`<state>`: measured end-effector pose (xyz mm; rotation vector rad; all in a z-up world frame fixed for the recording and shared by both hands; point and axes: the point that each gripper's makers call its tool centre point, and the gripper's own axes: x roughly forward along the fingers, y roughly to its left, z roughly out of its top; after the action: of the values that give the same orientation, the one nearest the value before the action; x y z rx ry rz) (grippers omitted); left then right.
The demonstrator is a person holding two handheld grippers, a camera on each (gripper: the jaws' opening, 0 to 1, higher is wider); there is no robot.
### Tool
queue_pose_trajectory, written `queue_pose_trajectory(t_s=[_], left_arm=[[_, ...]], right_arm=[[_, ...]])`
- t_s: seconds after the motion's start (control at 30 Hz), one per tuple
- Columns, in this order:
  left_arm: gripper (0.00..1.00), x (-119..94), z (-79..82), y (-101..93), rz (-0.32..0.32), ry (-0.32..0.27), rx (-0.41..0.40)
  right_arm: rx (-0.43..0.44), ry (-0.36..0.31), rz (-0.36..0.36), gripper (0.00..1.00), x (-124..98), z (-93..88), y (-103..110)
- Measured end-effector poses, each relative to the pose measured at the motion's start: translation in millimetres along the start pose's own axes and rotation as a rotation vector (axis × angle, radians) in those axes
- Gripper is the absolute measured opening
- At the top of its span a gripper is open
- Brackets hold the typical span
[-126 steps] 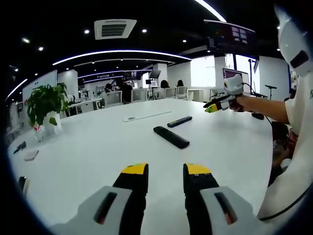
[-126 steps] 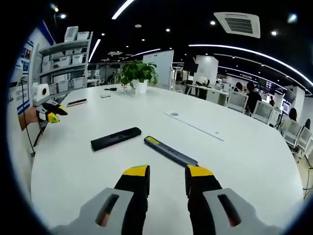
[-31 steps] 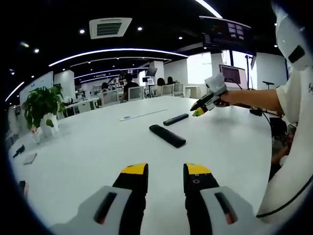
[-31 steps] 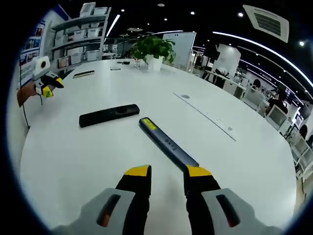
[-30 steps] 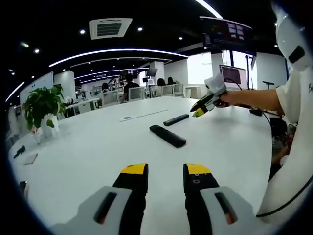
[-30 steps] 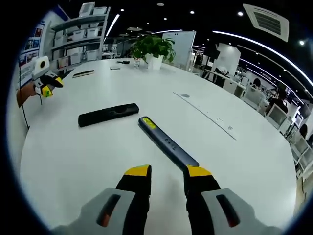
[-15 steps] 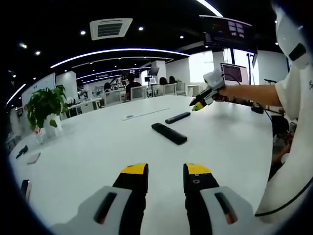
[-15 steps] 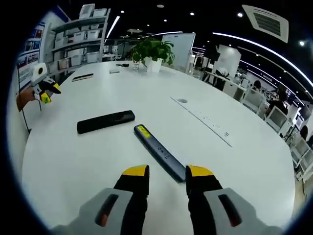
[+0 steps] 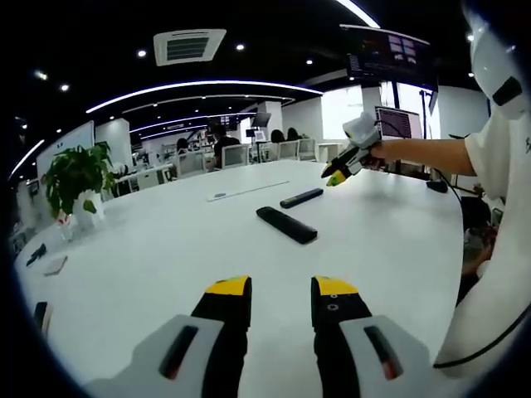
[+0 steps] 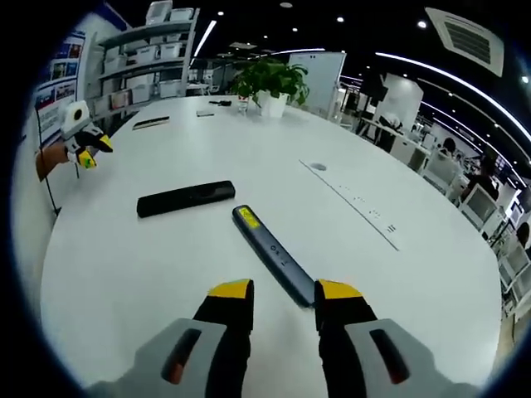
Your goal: Pflip the remote and laser pointer to the front side, press the buttons, and align them neatly on the table
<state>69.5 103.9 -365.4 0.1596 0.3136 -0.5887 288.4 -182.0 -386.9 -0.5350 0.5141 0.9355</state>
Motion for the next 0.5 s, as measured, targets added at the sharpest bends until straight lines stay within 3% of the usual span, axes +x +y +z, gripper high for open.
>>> queue_pose_trajectory(t_s=[0.2,0.5], left_arm=[[0.30,-1,-2.4,0.5,-0.002,0.002,-0.001],[0.30,-10,-4.0,7.1,0.029,-0.008,-0.008]], right_arm=[[0.025,-0.027,-0.012,0.34,2,3.0,-8],[0.088,-0.021,0.007,0.34,16,-11.3,-14]])
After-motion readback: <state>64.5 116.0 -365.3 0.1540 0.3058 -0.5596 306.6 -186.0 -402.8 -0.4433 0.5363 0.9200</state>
